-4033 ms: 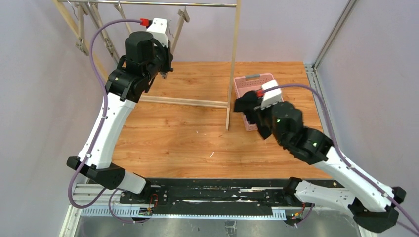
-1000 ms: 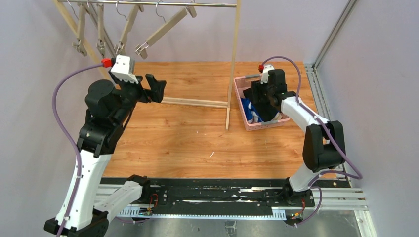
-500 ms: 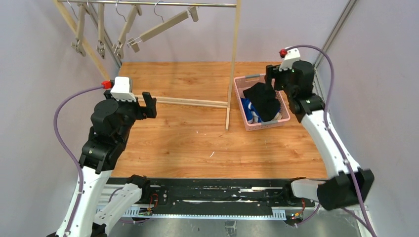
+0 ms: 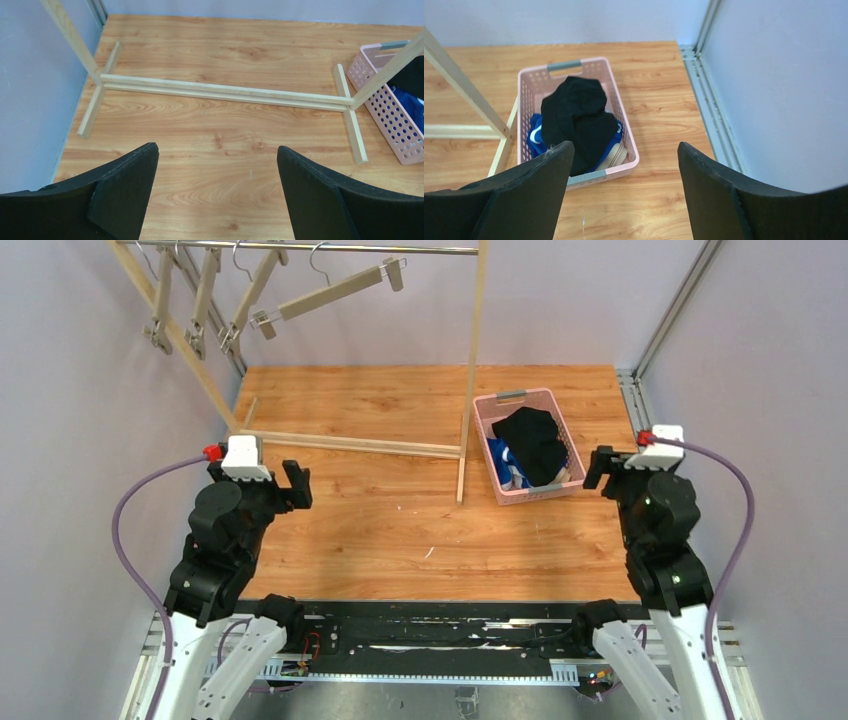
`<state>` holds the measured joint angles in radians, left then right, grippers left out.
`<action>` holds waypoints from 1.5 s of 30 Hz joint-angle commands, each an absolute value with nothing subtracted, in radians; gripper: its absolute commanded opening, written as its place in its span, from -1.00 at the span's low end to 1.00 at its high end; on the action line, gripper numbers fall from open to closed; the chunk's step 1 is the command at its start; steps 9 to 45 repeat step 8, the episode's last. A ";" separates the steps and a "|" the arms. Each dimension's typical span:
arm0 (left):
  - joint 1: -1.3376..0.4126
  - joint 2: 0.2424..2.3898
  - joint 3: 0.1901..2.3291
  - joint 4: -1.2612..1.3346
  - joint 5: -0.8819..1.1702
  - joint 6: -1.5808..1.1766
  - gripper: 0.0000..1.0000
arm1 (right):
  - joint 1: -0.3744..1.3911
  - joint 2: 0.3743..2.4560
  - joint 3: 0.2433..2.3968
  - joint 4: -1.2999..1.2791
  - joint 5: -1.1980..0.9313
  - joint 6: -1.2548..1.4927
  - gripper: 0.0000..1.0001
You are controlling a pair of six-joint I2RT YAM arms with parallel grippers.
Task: Remove the underwear clipped to the hanger
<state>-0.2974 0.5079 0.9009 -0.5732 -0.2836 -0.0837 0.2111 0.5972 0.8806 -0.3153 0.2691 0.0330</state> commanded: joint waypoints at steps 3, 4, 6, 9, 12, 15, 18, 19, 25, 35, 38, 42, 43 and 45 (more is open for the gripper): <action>-0.295 0.508 0.865 -0.627 -0.285 -0.107 0.96 | 0.201 0.457 0.874 -0.415 0.416 0.068 0.55; -0.294 0.502 0.855 -0.624 -0.280 -0.109 0.96 | 0.202 0.449 0.871 -0.419 0.423 0.069 0.55; -0.295 0.486 0.832 -0.612 -0.278 -0.104 0.96 | 0.202 0.442 0.870 -0.422 0.422 0.071 0.56; -0.294 0.472 0.819 -0.606 -0.295 -0.102 0.96 | 0.201 0.435 0.870 -0.422 0.416 0.076 0.56; -0.294 0.472 0.819 -0.606 -0.295 -0.102 0.96 | 0.201 0.435 0.870 -0.422 0.416 0.076 0.56; -0.294 0.472 0.819 -0.606 -0.295 -0.102 0.96 | 0.201 0.435 0.870 -0.422 0.416 0.076 0.56; -0.294 0.472 0.819 -0.606 -0.295 -0.102 0.96 | 0.201 0.435 0.870 -0.422 0.416 0.076 0.56; -0.294 0.472 0.819 -0.606 -0.295 -0.102 0.96 | 0.201 0.435 0.870 -0.422 0.416 0.076 0.56; -0.294 0.472 0.819 -0.606 -0.295 -0.102 0.96 | 0.201 0.435 0.870 -0.422 0.416 0.076 0.56; -0.294 0.472 0.819 -0.606 -0.295 -0.102 0.96 | 0.201 0.435 0.870 -0.422 0.416 0.076 0.56; -0.294 0.472 0.819 -0.606 -0.295 -0.102 0.96 | 0.201 0.435 0.870 -0.422 0.416 0.076 0.56; -0.294 0.472 0.819 -0.606 -0.295 -0.102 0.96 | 0.201 0.435 0.870 -0.422 0.416 0.076 0.56; -0.294 0.472 0.819 -0.606 -0.295 -0.102 0.96 | 0.201 0.435 0.870 -0.422 0.416 0.076 0.56; -0.294 0.472 0.819 -0.606 -0.295 -0.102 0.96 | 0.201 0.435 0.870 -0.422 0.416 0.076 0.56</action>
